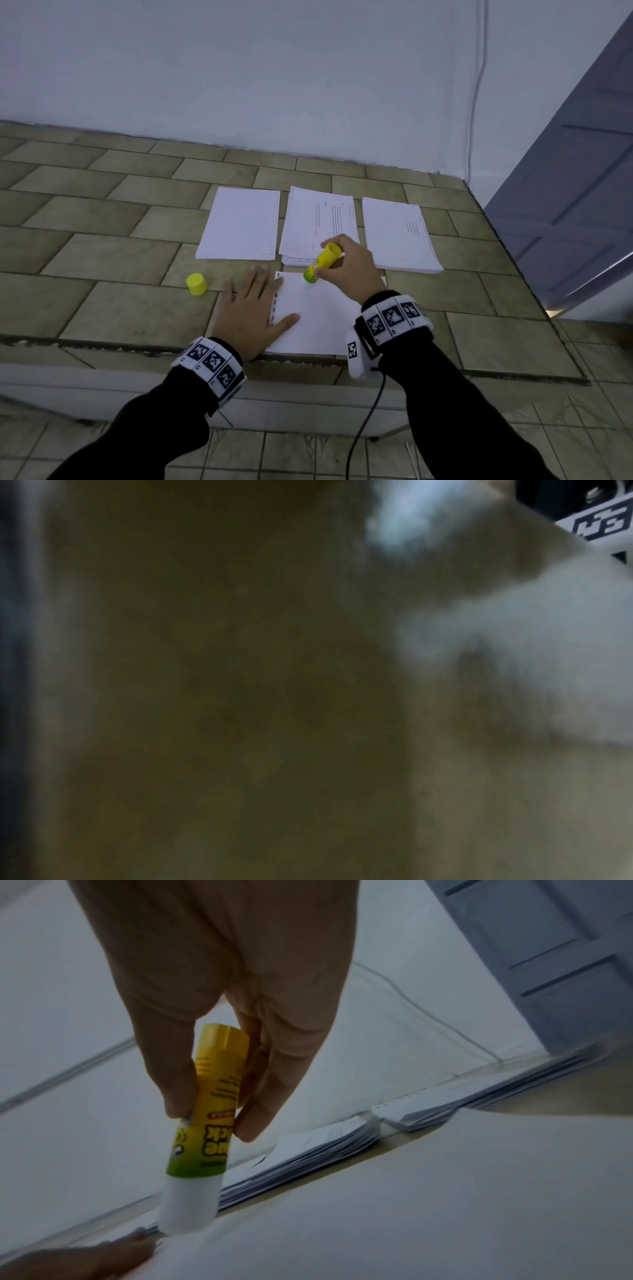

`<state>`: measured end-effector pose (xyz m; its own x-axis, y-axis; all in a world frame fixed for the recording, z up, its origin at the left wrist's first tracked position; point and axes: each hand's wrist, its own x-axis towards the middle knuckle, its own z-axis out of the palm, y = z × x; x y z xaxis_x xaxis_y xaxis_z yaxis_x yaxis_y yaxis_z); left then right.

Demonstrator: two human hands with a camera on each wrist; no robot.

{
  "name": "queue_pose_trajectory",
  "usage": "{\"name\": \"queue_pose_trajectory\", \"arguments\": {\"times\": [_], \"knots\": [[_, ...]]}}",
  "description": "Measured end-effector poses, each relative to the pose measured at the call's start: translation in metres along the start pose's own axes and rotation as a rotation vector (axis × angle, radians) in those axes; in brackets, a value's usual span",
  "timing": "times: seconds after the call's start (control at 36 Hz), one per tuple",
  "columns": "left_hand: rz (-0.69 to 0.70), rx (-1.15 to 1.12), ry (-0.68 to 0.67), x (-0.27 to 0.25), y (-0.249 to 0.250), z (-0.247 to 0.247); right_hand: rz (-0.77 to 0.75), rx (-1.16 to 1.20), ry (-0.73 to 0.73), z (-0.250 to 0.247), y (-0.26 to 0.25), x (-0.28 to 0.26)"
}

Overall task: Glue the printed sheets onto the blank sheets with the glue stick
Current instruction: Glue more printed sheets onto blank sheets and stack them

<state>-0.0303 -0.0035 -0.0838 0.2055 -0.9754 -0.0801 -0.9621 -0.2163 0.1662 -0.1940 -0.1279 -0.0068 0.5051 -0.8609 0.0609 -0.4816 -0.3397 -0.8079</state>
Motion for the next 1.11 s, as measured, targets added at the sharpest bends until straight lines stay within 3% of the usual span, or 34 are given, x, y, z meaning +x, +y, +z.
{"name": "queue_pose_trajectory", "arguments": {"times": [0.25, 0.44, 0.67, 0.89, 1.11], "knots": [[0.018, -0.007, 0.047, 0.0, -0.001, 0.005, -0.158, -0.296, -0.14, 0.036, -0.032, 0.019], [0.018, 0.011, 0.041, 0.0, -0.002, 0.005, -0.139, -0.399, -0.176, 0.036, -0.036, 0.02], [0.013, 0.017, 0.045, 0.001, -0.002, 0.006, -0.058, -0.333, -0.095, -0.001, -0.015, 0.005], [0.014, 0.027, 0.042, 0.0, -0.003, 0.006, 0.089, -0.323, 0.078, -0.056, 0.03, -0.015], [0.019, 0.025, 0.031, 0.001, -0.002, 0.007, 0.054, -0.197, 0.201, -0.062, 0.037, -0.024]]}}
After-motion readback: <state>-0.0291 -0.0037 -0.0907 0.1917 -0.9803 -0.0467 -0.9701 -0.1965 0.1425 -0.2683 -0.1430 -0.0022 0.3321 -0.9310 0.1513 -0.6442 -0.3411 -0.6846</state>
